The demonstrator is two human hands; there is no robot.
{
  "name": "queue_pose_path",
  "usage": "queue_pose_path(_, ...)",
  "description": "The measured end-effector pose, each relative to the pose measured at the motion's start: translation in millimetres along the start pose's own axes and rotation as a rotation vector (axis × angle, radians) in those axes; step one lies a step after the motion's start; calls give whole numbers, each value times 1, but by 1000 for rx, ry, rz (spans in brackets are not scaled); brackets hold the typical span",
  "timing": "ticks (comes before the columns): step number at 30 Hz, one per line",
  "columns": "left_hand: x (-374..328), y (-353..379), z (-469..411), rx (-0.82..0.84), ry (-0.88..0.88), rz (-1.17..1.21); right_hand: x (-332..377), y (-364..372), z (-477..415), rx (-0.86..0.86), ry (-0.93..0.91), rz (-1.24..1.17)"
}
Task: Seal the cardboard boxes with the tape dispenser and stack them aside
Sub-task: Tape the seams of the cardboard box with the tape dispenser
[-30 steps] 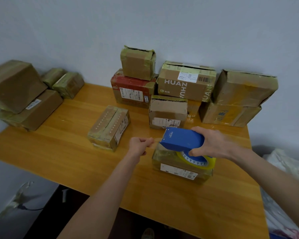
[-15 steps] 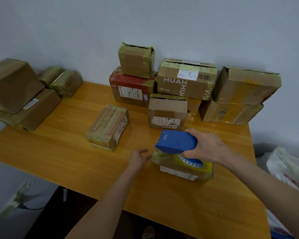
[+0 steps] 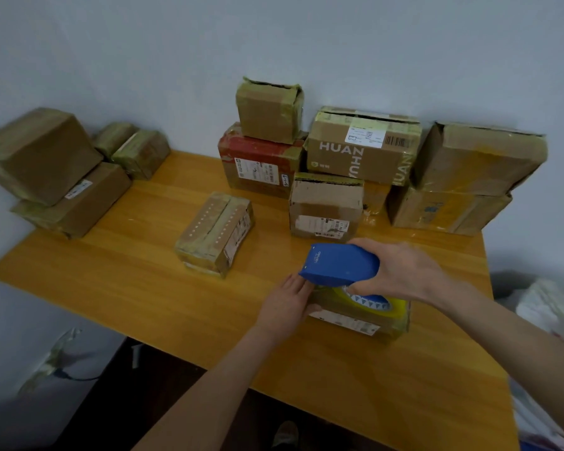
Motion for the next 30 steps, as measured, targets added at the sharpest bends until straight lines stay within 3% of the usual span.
queue_pose_path(9,0,4,-7,108,-25,-79,-54,-18,37,92,93,22)
queue_pose_path(14,-17,-7,-16,-56,-155,-127,-44,-6,31,70,81,44)
queue_pose_path(18,-39,11,-20,-6,-28,-148,-45,-4,31,61,90,68)
queue_pose_path(26,-23,11,-28,87,-18,-251,-38,-8,23,15,86,52)
queue_pose_path(30,-38,14,-18,78,20,-181,-44,-6,27,35,97,54)
Point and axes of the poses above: each hand's wrist, its own z-axis away from the middle knuckle, its own y-axis out of the palm, x = y × z, the point moved 8 cm from there along -z, towards the middle knuckle, and after that the axes turned 3 degrees about -y, right-handed, at the moved point
